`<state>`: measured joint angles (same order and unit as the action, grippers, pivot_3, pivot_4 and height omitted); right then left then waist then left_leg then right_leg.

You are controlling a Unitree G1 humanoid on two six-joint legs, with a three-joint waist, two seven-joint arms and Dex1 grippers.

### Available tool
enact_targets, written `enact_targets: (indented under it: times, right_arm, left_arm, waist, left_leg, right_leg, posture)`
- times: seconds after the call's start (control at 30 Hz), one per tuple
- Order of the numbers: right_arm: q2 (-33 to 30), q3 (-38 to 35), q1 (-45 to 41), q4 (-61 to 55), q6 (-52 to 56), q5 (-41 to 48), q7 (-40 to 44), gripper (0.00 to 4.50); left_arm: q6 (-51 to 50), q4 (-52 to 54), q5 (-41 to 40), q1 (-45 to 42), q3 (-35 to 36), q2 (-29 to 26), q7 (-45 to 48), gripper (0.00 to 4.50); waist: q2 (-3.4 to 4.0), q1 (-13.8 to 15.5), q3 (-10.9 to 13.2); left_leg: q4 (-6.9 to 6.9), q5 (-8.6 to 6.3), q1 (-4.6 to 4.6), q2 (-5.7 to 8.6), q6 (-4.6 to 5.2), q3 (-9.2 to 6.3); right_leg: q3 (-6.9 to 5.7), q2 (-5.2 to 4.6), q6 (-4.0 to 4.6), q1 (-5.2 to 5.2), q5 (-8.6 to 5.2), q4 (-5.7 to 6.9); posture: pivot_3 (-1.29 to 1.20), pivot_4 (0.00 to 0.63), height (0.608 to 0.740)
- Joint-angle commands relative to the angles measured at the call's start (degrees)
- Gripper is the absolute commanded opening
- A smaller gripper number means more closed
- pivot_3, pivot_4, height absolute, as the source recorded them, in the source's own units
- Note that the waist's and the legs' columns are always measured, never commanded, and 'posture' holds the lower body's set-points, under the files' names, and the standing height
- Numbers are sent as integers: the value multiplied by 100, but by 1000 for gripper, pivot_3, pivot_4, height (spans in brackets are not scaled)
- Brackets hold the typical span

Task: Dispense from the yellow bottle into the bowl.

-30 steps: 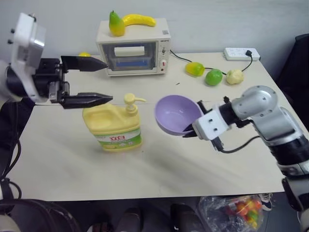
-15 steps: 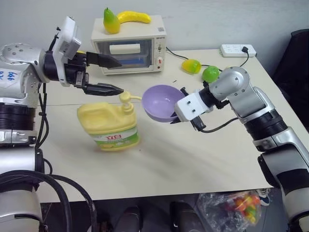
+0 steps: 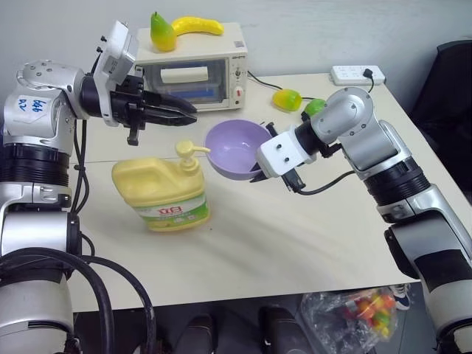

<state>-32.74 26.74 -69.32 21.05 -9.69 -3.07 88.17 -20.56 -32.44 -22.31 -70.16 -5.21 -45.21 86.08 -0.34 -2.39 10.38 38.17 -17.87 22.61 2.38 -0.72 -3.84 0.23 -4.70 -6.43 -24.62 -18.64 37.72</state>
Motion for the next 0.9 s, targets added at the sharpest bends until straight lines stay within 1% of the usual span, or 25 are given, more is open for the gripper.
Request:
enact_targets:
  times: [0.03,0.2,0.37,0.63,0.9]
  right_arm:
    - [33,-89,-205,-85,85,132,309,0]
    - [128,-94,-344,-9,155,152,316,0]
    - [141,-95,-399,-71,213,158,327,0]
    - [-130,-2,-324,-483,371,15,395,0]
    - [-340,31,-161,-1208,635,116,421,0]
  left_arm:
    - [29,121,-51,-97,-1,-182,636,206]
    - [-148,390,-293,26,-155,-255,642,206]
    - [2,710,-254,265,-257,-255,642,206]
    - [-255,1225,-492,267,-222,-407,642,206]
    - [-274,1285,-524,204,-248,-510,642,206]
  waist:
    - [0,-8,0]
    - [0,-27,0]
    - [0,-57,0]
    - [0,-63,0]
    - [0,-63,0]
  left_leg:
    - [0,0,0,0,0,0]
    - [0,0,0,0,0,0]
    - [1,0,0,0,0,-1]
    - [2,0,4,0,0,-2]
    - [4,0,3,0,0,-2]
  right_leg:
    - [0,0,0,0,0,1]
    - [1,-2,0,-1,0,2]
    - [2,-8,0,-1,0,3]
    - [2,-10,0,-3,0,3]
    - [2,-8,0,-4,0,7]
  posture:
    - [0,150,740]
    - [0,150,740]
    - [0,150,740]
    - [0,150,740]
    - [0,150,740]
